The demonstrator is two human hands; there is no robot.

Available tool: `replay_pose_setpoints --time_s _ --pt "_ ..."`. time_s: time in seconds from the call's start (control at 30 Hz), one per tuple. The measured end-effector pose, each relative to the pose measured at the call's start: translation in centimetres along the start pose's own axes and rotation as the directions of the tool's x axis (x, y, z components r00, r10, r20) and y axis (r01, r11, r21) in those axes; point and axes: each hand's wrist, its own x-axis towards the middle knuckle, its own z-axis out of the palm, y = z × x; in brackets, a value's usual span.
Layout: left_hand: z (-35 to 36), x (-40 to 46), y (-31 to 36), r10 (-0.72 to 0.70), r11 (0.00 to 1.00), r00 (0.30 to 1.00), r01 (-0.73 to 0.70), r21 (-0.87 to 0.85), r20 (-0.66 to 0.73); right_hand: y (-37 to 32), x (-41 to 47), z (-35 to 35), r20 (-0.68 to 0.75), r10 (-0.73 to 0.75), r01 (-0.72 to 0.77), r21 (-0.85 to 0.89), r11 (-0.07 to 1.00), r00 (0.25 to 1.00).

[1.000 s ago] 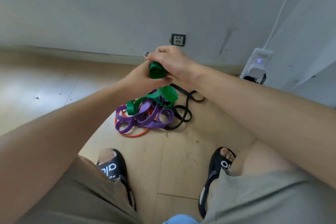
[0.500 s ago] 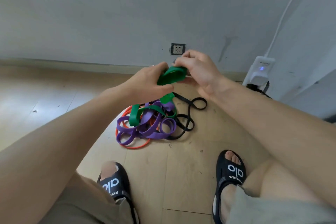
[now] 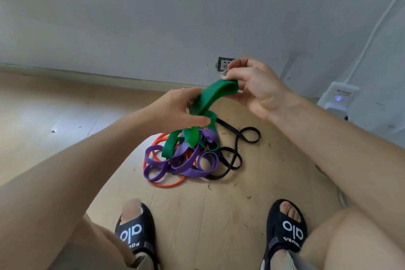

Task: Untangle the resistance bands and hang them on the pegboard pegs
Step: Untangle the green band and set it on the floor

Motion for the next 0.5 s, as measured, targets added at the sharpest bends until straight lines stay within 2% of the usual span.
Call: replay_pose_setpoints --time_s 0.1,0.17,0.2,0.27,0.33,0.37,0.43,0.5 --pt "-0.1 0.1 -0.3 0.037 0.998 0.999 -0.035 0.054 -0.031 0.6 0.8 -0.3 -0.058 0.017 -0.024 -0.122 0.992 0.998" --pt "0.1 0.1 -0.1 0.069 0.993 0.996 -0.062 0.101 -0.058 1.3 1.3 -0.6 -0.108 0.023 -0.056 -0.315 0.948 0.994" --pt "0.2 0.1 0.1 0.083 0.992 0.995 -0.076 0.104 -0.064 1.6 1.4 -0.8 -0.134 -0.001 -0.062 -0.459 0.886 0.991" --pt "0.5 0.1 0.2 0.106 0.987 0.993 -0.098 0.125 -0.060 1.9 1.1 -1.2 -0.121 -0.170 0.024 -0.744 0.667 0.978" --pt "0.7 0.2 0.0 0.115 0.980 0.992 -0.105 0.170 -0.050 2.0 0.4 -1.0 0.055 -0.455 0.268 -0.868 0.417 0.889" --pt "0.7 0.3 0.0 0.117 0.979 0.992 -0.107 0.174 -0.050 2.0 -0.1 -0.8 0.163 -0.561 0.386 -0.871 0.304 0.811" --pt "0.8 0.5 0.1 0.131 0.979 0.989 -0.119 0.168 -0.065 2.1 -0.8 -0.1 0.335 -0.651 0.542 -0.829 0.140 0.681" --pt "0.9 0.6 0.6 0.178 0.975 0.981 -0.165 0.147 -0.078 2.5 -1.1 0.7 0.444 -0.630 0.598 -0.801 0.041 0.637"
